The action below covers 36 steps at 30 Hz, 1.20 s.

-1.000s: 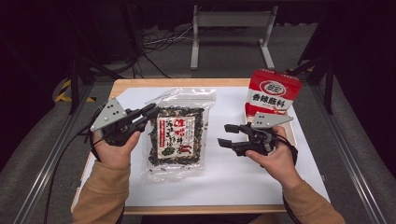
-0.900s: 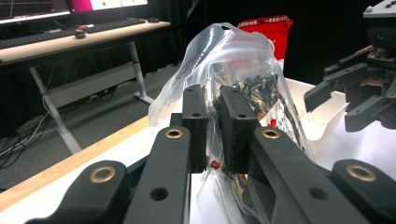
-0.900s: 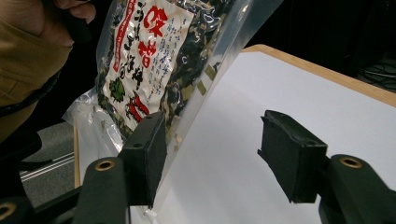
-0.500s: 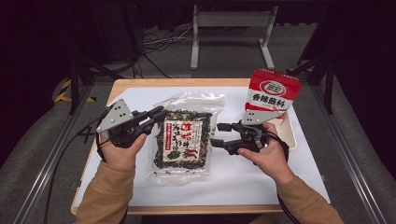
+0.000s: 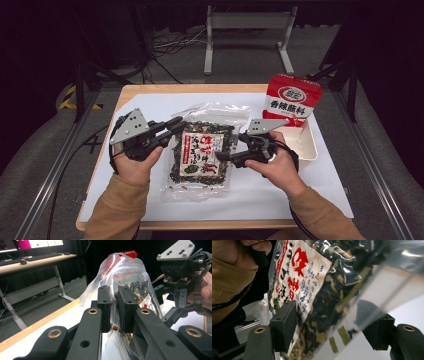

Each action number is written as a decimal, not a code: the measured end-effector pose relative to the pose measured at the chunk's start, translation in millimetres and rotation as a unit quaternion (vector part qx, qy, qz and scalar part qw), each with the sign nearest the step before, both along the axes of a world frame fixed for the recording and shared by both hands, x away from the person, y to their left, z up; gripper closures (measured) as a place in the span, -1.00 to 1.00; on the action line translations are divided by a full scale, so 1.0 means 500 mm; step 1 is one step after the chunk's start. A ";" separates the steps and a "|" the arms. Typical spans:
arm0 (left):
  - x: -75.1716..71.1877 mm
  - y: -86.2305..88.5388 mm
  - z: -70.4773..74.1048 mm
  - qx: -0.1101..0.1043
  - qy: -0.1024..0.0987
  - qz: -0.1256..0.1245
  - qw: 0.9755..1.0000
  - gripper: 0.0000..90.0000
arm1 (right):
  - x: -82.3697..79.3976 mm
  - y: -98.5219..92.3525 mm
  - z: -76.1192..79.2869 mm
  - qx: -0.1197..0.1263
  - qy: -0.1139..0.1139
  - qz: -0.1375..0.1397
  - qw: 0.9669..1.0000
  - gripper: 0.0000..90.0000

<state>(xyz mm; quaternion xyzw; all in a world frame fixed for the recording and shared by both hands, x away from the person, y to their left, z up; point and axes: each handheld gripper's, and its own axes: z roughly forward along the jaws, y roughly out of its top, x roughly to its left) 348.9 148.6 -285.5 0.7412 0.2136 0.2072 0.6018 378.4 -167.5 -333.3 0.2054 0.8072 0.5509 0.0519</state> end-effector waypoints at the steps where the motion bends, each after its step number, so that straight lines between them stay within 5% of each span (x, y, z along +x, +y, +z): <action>1: 0.000 -0.001 -0.001 -0.001 -0.001 0.000 1.000 0.80 | 0.000 0.003 0.000 -0.001 -0.001 0.002 1.000 -0.26; 9: 0.001 -0.005 -0.003 0.002 -0.002 -0.012 1.000 0.80 | 0.002 0.013 -0.004 -0.003 0.007 0.029 1.000 -0.13; 14: 0.002 -0.005 -0.005 0.000 0.000 -0.012 1.000 0.80 | 0.008 0.008 -0.008 -0.005 0.029 0.064 0.997 0.27; 28: 0.003 -0.012 -0.007 0.016 0.006 -0.013 1.000 0.79 | 0.013 -0.001 -0.008 -0.034 0.001 0.096 0.995 0.57; 36: 0.005 -0.008 -0.007 0.009 0.009 -0.010 1.000 0.72 | 0.013 -0.006 -0.008 -0.024 0.015 0.114 0.993 0.66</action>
